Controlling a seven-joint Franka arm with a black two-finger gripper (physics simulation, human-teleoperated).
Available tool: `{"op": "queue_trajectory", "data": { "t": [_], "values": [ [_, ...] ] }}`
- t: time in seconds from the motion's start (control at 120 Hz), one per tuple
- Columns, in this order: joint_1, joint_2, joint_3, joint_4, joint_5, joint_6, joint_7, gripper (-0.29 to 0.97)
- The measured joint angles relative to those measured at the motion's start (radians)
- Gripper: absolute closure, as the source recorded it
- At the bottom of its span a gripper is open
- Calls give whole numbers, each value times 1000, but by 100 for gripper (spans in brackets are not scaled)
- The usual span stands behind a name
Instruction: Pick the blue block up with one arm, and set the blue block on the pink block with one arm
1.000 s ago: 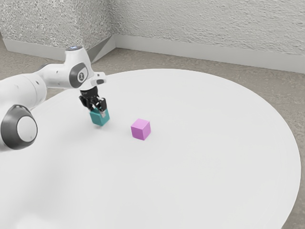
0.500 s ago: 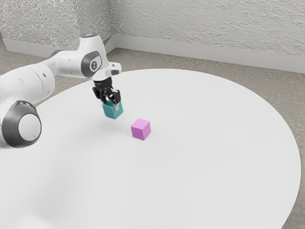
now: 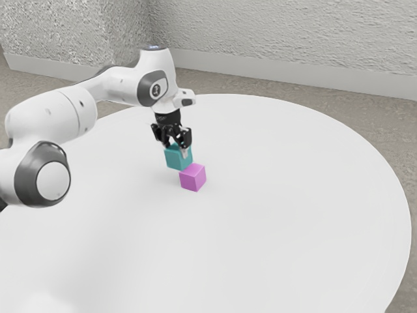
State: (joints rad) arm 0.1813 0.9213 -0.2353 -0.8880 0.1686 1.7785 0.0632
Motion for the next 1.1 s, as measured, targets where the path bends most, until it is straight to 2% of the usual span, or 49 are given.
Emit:
{"op": "queue_trajectory", "data": {
  "t": [0.458,0.75,1.1],
  "values": [
    [-30,2,17,10,3,-17,-91,42],
    [-56,6,23,11,3,-16,-124,46],
    [-58,19,23,22,36,45,-125,46]
  ]
}}
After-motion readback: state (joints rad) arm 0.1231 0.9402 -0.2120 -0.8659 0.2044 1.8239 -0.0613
